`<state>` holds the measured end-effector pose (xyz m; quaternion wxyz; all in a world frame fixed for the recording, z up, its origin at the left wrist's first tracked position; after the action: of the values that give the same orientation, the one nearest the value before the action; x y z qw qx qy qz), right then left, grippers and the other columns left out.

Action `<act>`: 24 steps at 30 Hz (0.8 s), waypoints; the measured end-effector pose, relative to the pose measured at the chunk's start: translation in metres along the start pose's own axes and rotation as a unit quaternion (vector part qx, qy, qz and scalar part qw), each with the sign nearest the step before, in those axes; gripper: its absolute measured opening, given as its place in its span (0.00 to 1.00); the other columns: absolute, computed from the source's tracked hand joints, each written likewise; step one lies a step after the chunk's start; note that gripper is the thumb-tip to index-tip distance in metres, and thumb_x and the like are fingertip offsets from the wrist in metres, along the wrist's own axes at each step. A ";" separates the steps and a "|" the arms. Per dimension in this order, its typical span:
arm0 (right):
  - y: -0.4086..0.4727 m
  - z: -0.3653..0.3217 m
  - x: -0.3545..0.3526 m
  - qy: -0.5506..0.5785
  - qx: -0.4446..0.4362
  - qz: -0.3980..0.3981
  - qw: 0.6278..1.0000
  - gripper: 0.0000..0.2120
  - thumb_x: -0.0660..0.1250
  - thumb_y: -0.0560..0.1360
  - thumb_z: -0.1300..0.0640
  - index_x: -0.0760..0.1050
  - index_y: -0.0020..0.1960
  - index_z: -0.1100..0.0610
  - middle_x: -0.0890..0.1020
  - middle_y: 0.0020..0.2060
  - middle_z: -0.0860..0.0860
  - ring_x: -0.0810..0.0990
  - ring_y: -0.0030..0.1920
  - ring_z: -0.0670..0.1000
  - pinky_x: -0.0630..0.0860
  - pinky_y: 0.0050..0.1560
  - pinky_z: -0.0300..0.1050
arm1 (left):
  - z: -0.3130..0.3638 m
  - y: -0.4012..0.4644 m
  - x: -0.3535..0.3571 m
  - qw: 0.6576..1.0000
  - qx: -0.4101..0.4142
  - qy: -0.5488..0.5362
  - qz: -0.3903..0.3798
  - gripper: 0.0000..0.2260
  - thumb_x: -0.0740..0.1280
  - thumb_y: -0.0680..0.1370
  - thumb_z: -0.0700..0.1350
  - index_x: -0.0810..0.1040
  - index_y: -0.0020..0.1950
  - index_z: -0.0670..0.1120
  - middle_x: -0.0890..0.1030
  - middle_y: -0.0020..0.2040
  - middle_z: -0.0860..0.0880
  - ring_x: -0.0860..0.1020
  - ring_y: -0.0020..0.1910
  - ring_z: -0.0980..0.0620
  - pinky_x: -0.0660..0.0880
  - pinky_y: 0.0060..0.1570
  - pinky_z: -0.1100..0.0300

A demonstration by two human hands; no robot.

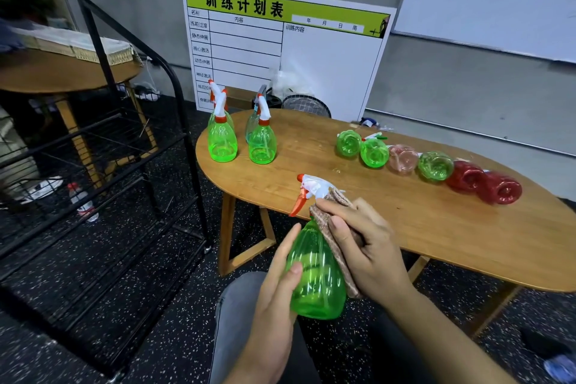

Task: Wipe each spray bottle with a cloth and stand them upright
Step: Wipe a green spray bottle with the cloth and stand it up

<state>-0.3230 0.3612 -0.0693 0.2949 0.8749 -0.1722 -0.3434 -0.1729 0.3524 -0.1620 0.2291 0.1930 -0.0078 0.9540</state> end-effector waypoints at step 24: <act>-0.006 -0.011 0.008 -0.066 -0.062 0.009 0.996 0.14 0.62 0.84 0.46 0.84 0.64 0.45 0.72 0.41 0.45 0.74 0.34 0.46 0.73 0.30 0.44 | 0.013 0.000 -0.002 0.998 -0.005 -0.035 0.047 0.19 0.61 0.85 0.53 0.76 0.75 0.55 0.81 0.71 0.48 0.79 0.71 0.46 0.71 0.73 0.41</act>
<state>-0.3091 0.3667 -0.0705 0.3400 0.8285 -0.1775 -0.4079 -0.1658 0.3504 -0.1508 0.1849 0.2247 -0.0291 0.9563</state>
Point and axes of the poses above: each hand's wrist, its own y-axis towards the middle knuckle, its own x-axis out of the palm, z = x × y, the point moved 6 cm from there along y, towards the middle knuckle
